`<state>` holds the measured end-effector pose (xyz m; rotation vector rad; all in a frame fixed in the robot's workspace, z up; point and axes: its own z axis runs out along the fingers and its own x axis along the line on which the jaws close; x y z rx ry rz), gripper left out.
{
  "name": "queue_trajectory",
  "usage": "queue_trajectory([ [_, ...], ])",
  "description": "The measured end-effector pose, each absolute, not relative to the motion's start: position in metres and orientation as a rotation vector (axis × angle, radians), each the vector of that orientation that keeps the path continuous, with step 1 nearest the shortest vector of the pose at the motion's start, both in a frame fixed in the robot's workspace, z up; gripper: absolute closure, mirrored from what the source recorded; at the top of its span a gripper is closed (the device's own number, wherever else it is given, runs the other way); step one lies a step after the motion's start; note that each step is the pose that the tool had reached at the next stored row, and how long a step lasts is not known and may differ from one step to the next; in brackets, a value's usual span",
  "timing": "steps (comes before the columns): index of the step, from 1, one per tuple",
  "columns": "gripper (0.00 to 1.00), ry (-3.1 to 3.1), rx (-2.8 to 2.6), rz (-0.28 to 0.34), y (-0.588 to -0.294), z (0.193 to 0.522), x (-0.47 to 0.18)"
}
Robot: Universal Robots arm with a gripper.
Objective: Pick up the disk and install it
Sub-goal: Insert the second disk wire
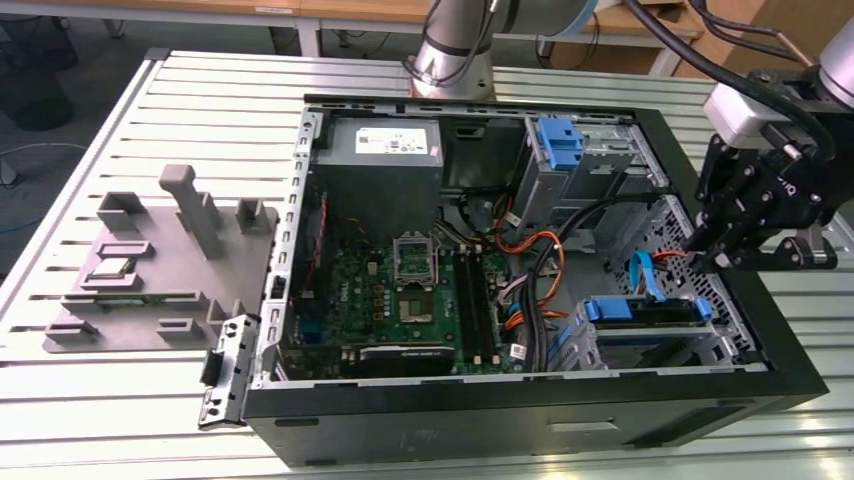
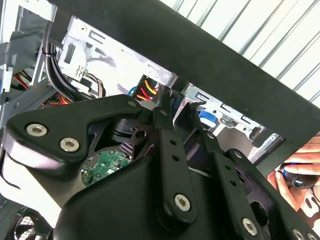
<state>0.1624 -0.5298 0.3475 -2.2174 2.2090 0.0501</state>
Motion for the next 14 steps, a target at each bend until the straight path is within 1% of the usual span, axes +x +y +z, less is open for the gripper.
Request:
queue_trajectory([
  [14,0.69,2.209,-2.218,0.051,-0.5294,0.3474,0.168],
])
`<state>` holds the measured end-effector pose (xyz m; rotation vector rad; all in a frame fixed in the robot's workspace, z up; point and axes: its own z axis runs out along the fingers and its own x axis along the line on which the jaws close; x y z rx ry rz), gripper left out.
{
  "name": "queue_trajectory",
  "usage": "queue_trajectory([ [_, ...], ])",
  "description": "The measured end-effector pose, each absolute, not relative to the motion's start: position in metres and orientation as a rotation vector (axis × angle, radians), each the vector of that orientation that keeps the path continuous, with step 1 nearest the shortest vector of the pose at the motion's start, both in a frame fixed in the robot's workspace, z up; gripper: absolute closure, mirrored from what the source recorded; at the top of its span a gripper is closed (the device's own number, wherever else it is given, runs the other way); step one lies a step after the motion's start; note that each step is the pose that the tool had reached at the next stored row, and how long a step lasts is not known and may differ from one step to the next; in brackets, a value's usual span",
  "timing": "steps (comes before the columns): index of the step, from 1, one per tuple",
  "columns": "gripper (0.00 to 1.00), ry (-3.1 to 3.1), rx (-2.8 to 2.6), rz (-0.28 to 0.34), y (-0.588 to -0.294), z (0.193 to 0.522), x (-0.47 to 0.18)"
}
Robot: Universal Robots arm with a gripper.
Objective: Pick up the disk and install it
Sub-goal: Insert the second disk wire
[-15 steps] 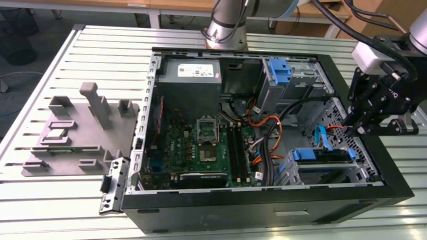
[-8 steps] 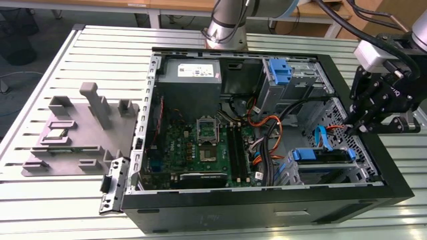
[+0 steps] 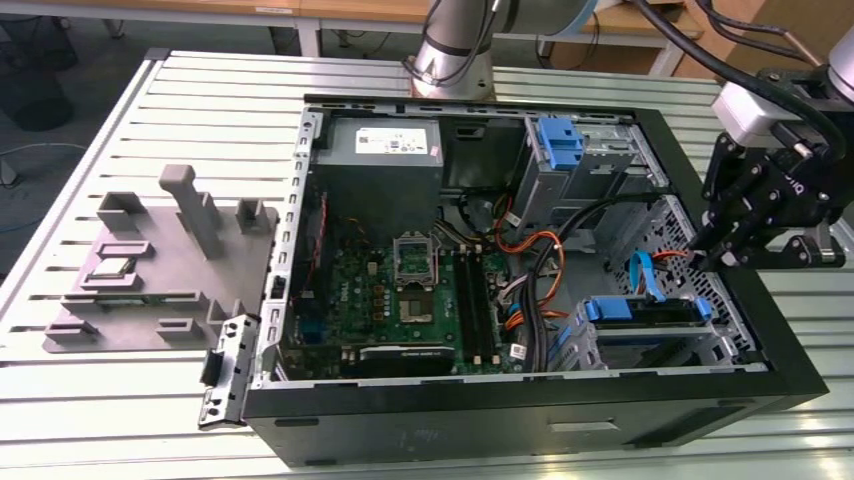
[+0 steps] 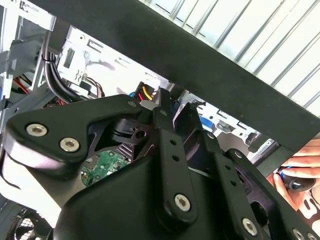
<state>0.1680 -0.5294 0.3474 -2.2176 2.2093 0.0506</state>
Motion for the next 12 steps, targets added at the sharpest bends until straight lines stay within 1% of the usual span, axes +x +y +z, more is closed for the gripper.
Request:
queue_trajectory([
  [12,0.69,2.216,-2.216,0.044,-0.5305,0.3474,0.1645],
])
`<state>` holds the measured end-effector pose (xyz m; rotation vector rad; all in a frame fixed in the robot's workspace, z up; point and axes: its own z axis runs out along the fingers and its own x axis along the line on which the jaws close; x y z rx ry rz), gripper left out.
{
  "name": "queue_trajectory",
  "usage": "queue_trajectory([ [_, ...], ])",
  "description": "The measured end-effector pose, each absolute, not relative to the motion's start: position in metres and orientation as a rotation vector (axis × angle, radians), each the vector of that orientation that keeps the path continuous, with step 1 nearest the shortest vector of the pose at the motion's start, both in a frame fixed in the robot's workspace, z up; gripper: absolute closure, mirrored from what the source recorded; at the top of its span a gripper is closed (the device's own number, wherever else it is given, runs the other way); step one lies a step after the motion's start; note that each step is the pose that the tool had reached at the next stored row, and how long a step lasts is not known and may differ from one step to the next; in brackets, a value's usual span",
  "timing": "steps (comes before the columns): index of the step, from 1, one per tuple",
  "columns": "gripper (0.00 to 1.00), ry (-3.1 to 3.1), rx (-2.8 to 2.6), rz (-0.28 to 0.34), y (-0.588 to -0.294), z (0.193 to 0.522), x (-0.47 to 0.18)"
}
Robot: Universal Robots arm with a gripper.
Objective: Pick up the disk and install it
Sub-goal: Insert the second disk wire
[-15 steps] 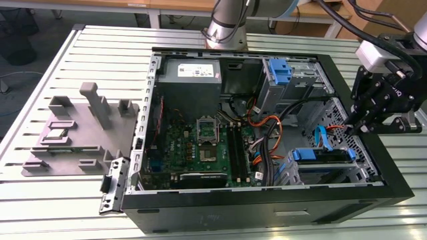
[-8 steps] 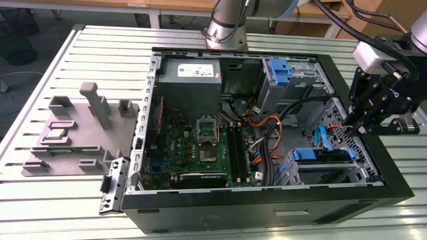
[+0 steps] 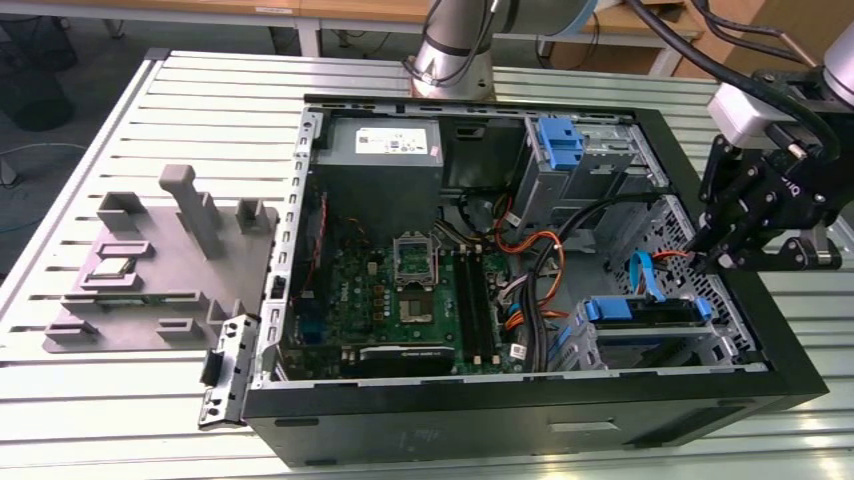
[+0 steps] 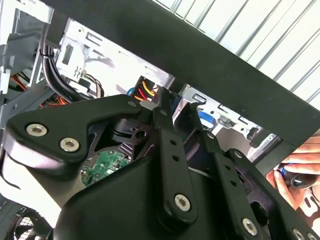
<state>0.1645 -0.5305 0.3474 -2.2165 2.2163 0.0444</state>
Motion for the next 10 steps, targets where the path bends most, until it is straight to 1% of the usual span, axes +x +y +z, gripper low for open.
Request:
queue_trajectory([
  [10,0.69,2.217,-2.216,0.045,-0.5305,0.3473,0.1651],
])
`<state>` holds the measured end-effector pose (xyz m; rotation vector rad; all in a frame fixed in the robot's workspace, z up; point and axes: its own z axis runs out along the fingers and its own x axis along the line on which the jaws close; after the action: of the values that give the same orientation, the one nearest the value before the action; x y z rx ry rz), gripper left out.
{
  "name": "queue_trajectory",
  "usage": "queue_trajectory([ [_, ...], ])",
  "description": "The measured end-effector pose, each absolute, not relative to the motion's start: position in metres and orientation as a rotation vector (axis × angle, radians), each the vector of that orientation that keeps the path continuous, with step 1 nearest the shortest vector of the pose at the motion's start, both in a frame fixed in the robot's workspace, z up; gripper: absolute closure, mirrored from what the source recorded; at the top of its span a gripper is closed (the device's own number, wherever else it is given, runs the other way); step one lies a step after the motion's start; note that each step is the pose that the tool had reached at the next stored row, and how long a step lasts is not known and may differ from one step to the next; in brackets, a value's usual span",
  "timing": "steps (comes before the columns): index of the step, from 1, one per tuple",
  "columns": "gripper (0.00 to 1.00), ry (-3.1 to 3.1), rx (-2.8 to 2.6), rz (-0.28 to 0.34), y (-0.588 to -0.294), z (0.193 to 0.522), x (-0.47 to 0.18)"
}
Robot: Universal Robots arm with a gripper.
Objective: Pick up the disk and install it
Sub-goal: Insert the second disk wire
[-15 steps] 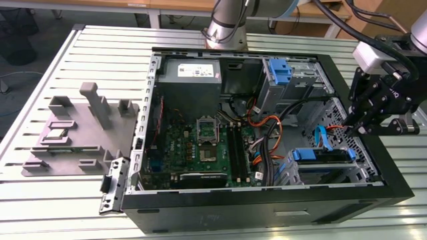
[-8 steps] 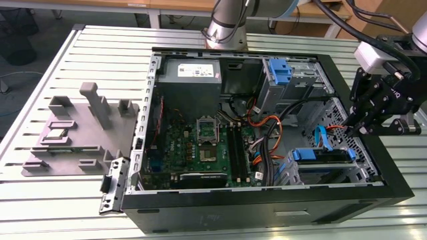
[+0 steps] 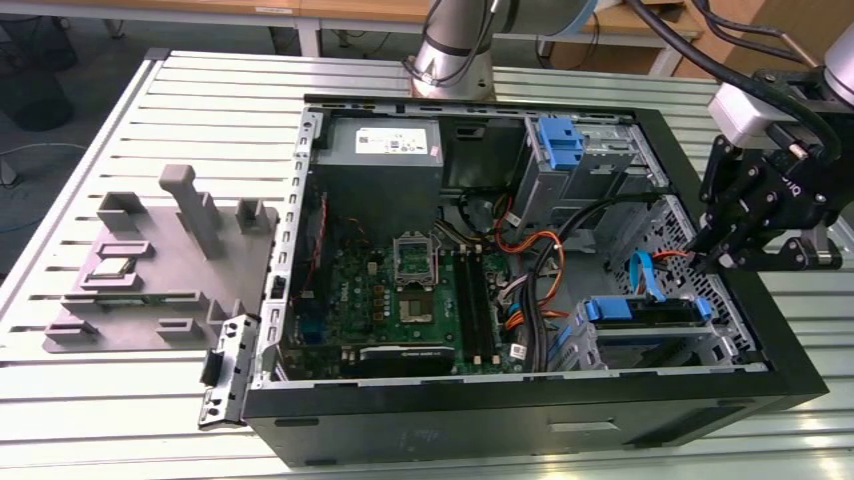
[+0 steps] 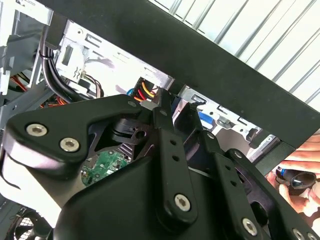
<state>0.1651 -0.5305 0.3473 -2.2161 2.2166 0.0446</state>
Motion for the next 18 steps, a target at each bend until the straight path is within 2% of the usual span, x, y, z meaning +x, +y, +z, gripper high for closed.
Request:
queue_trajectory([
  [2,0.71,2.217,-2.216,0.045,-0.53,0.347,0.165],
  [4,0.83,2.217,-2.216,0.044,-0.531,0.347,0.165],
  [18,0.83,2.212,-2.212,0.036,-0.531,0.347,0.151],
])
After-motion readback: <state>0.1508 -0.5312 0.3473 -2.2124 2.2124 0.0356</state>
